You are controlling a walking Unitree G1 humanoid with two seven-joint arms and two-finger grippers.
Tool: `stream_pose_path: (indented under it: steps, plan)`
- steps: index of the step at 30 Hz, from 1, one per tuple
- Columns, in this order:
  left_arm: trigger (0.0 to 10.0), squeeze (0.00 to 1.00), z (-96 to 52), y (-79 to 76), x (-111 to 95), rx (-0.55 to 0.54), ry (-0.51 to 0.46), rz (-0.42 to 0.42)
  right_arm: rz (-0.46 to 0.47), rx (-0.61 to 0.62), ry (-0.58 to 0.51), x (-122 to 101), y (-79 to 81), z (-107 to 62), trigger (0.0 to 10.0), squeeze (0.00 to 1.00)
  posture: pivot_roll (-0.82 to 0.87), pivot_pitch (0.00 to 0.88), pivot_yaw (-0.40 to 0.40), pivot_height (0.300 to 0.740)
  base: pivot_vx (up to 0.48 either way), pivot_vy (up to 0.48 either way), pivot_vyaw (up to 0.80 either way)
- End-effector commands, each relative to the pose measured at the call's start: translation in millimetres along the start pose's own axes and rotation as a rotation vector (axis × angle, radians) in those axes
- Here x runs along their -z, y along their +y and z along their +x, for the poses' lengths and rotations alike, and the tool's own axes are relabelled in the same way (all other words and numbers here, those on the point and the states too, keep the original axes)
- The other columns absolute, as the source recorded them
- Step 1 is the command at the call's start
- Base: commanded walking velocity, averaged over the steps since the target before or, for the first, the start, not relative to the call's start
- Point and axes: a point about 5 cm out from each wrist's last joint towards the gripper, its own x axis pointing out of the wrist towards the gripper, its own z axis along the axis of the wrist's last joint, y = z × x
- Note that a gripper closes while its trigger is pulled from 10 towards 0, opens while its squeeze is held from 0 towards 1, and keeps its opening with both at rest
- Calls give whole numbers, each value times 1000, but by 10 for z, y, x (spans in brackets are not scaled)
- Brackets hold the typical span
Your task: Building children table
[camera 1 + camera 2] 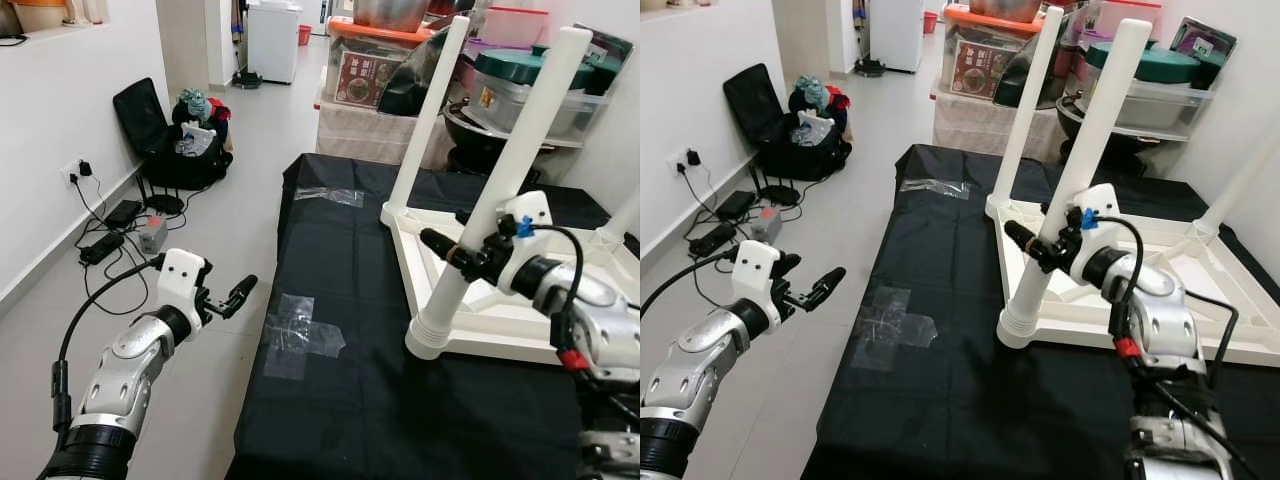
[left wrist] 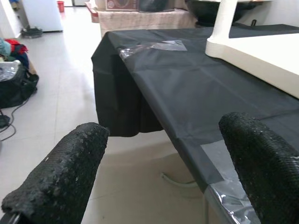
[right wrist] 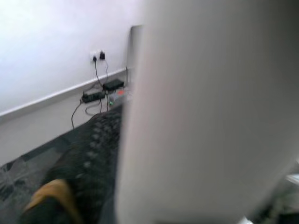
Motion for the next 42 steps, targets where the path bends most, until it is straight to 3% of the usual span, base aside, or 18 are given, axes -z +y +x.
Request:
stream_pose_path:
  steps: [1, 5, 18, 19, 20, 21, 22, 23, 24, 25, 28, 31, 33, 39, 40, 42]
  plan:
    - [10000, 0, -7, -1, 7, 4, 5, 16, 4, -7, 10, 10, -48, 19, 431, 0, 106, 0, -136, 740, 0, 0, 0]
    - [10000, 0, -21, 8, 11, -2, 8, 16, 22, -2, -12, -1, -92, 60, 0, 0, 110, 0, -139, 740, 0, 0, 0]
    - [10000, 0, 2, 4, 22, 7, 14, 15, 45, 74, -100, -15, 20, 46, 0, 0, 85, 0, -122, 740, 0, 0, 0]
    - [10000, 0, 2, 3, 25, 9, 14, 15, 48, 184, -81, 24, 46, 40, 0, 0, 80, 0, -120, 740, 0, 0, 0]
    - [10000, 0, 2, 3, 25, 9, 14, 15, 48, 184, -81, 24, 46, 40, 0, 0, 80, 0, -120, 740, 0, 0, 0]
    - [10000, 0, -3, 9, 40, 8, 18, 12, 75, 616, -22, 196, 42, -68, 0, 0, 77, 0, -121, 740, 0, 0, 0]
    - [10000, 0, -3, 9, 40, 8, 18, 12, 75, 616, -22, 196, 42, -68, 0, 0, 77, 0, -121, 740, 0, 0, 0]
    - [10000, 0, -6, 10, 45, 7, 19, 10, 91, 781, 2, 268, 51, -151, 0, 0, 78, 0, -120, 740, 0, 0, 0]
    - [10000, 0, -6, 10, 45, 7, 19, 10, 91, 781, 2, 268, 51, -151, 0, 0, 78, 0, -120, 740, 0, 0, 0]
    - [10000, 0, -5, 2, 49, 7, 20, 6, 108, 908, 23, 369, 141, -228, 0, 0, 80, 0, -118, 740, 0, 0, 0]
    - [10000, 0, -5, 2, 49, 7, 20, 6, 108, 908, 23, 369, 141, -228, 0, 0, 80, 0, -118, 740, 0, 0, 0]
    - [10000, 0, 16, -17, 44, 14, 20, 8, 177, 982, 90, 664, 568, -258, 0, 0, 76, 0, -107, 740, 0, 0, 0]
    - [10000, 0, 25, -11, 37, 16, 20, 11, 188, 970, 100, 698, 633, -244, 0, 0, 76, 0, -107, 740, 0, 0, 0]
    - [10000, 0, 39, -3, 22, 12, 16, 17, 184, 941, 98, 674, 630, -210, 0, 0, 73, 0, -107, 740, 0, 0, 0]
    - [10000, 0, 31, -14, 30, 13, 16, 13, 145, 880, 57, 547, 552, -134, 10000, 0, 69, 0, -110, 740, 0, 0, 0]
    - [10000, 0, 23, -15, 39, 14, 17, 9, 131, 869, 21, 428, 497, -97, 10000, 0, 71, 0, -113, 740, 0, 0, 0]
